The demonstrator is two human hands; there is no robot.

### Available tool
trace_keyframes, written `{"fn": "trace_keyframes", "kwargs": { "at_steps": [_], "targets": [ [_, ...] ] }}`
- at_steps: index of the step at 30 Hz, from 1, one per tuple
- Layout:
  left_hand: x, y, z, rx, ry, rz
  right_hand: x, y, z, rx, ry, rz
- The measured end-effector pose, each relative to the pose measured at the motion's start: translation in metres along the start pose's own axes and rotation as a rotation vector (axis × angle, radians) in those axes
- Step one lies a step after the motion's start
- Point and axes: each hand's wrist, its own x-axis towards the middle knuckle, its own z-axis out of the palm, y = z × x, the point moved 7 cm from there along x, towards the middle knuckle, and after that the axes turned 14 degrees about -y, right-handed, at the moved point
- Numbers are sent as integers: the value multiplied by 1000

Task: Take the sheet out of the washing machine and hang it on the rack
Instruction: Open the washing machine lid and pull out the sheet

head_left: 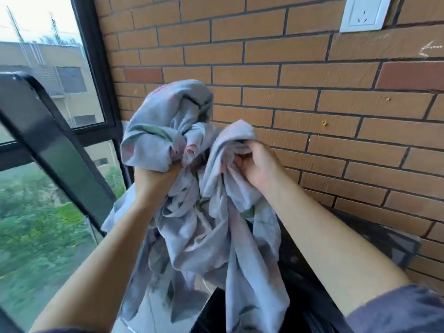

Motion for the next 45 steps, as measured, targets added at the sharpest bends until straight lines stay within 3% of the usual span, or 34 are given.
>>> {"fn": "trace_keyframes", "kwargs": {
  "at_steps": [4,7,14,20,24,29,32,36,40,45],
  "targets": [
    [-16,1,-45,100,209,115,7,0,54,19,-165,35],
    [-52,26,-47,12,198,216,-1,24,93,37,-365,128],
    [-107,27,-37,-76,173,133,-50,41,144,-5,-730,257],
    [-150,28,-26,-47,454,79,-88,28,144,-199,-874,287],
    [-184,41,-14,13,617,103,-110,28,131,-181,-881,326],
    [-224,62,-20,31,801,59,-120,-3,96,-97,-863,185],
    [-240,74,-30,62,876,53,-107,-19,49,-367,-684,77],
    [-255,74,-26,90,926,-5,-100,-6,-6,-662,-539,122],
    [-263,67,-11,141,914,2,-94,5,-48,-1125,-437,118],
    [-269,58,3,142,902,-49,-89,10,-116,-1609,-305,340]
  ]
}}
